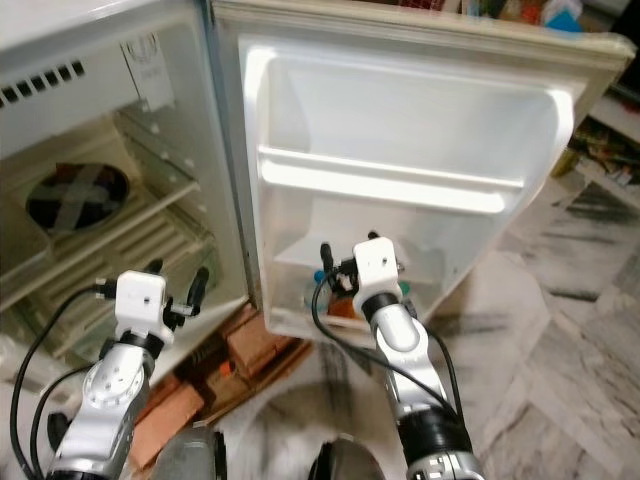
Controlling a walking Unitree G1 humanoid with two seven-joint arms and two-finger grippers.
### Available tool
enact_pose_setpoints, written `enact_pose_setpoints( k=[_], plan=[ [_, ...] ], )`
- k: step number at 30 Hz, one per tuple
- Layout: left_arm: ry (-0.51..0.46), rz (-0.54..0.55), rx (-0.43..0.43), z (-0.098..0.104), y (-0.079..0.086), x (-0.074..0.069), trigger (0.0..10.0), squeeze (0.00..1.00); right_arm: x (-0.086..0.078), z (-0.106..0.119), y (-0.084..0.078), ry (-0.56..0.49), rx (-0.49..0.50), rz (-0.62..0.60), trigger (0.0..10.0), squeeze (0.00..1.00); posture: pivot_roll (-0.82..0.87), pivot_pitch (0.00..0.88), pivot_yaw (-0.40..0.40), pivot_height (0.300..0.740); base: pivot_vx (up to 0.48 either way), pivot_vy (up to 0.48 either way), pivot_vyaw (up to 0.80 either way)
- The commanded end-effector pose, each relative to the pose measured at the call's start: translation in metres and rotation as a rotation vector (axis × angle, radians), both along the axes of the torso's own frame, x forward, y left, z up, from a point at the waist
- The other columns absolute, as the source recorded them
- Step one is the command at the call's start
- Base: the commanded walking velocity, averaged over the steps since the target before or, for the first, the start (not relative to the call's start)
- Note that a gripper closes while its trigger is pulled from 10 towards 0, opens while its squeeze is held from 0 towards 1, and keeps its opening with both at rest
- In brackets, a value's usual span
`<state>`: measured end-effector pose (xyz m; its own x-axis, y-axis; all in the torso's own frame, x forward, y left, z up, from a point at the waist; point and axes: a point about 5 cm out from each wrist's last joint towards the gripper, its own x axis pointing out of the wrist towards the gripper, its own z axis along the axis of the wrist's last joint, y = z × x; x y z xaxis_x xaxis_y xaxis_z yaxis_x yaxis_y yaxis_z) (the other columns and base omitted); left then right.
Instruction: Restocking fridge
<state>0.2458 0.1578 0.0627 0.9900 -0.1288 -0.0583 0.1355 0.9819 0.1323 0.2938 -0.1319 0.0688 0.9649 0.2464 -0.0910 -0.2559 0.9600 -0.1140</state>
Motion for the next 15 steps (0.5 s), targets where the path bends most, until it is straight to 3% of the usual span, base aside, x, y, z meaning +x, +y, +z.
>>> enact_pose_setpoints(
  k=[1,8,15],
  plan=[
    [0.019,-0.022,0.004,-0.005,-0.003,-0.002,10.0,0.0,-0.002,-0.012,-0.009,0.074,-0.013,-0.043,10.0,0.0,0.15,0.029,-0.109,0.74,0.0,0.0,0.0],
    [0.038,0.0,0.005,-0.009,-0.001,-0.002,10.0,0.0,0.0,-0.025,-0.009,0.185,-0.009,-0.029,10.0,0.0,0.14,0.03,-0.098,0.74,0.0,-0.393,0.0],
    [0.073,-0.016,-0.004,-0.015,-0.007,-0.003,10.0,0.0,0.001,-0.029,-0.003,0.23,-0.001,0.021,10.0,0.0,0.13,0.029,-0.081,0.74,0.0,-0.457,0.0]
  ],
)
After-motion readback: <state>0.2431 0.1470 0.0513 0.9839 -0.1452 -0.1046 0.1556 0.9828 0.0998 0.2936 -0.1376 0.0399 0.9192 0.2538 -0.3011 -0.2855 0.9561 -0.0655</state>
